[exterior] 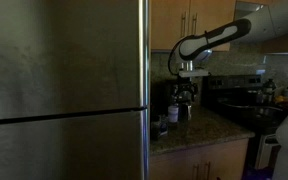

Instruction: Turn on the air fryer

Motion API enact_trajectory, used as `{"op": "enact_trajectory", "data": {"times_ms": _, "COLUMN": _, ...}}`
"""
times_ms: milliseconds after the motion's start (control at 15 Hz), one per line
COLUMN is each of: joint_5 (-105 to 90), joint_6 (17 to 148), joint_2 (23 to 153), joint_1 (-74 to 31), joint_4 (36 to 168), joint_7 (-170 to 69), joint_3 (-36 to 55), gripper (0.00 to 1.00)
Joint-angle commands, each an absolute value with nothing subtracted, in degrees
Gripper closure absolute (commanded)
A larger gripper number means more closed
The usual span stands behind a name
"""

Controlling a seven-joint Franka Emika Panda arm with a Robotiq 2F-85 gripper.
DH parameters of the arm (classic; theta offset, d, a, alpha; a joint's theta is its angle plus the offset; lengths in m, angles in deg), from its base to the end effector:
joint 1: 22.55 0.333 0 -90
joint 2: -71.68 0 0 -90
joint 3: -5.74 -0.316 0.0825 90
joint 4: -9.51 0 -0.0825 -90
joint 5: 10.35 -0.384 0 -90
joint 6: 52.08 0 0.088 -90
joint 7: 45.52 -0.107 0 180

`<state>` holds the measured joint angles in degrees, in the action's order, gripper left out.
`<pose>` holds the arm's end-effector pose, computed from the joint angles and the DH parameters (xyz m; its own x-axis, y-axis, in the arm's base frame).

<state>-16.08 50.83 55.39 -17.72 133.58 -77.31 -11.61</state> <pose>0.4217 0.1905 0.5001 0.9738 -0.2097 -0.0874 -0.2068 -0.9775 0.0411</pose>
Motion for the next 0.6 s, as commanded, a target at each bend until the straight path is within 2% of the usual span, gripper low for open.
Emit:
{"op": "enact_trajectory", "data": {"times_ms": 0, "joint_5": -15.78, "joint_6": 50.72, "joint_2": 55.52, "joint_1": -16.62, "joint_4": 133.47, "joint_7": -77.57, "joint_3": -10.62, "gripper": 0.00}}
{"op": "enact_trajectory", "data": {"times_ms": 267, "joint_5": -12.85, "joint_6": 58.46, "joint_2": 55.73, "joint_1": -20.11, "joint_4": 135.56, "joint_7": -86.56, "joint_3": -7.69, "gripper": 0.00}}
{"op": "enact_trajectory", "data": {"times_ms": 533, "joint_5": -8.54, "joint_6": 68.74, "joint_2": 54.41, "joint_1": -25.24, "joint_4": 141.98, "joint_7": -88.60, "joint_3": -0.68, "gripper": 0.00}}
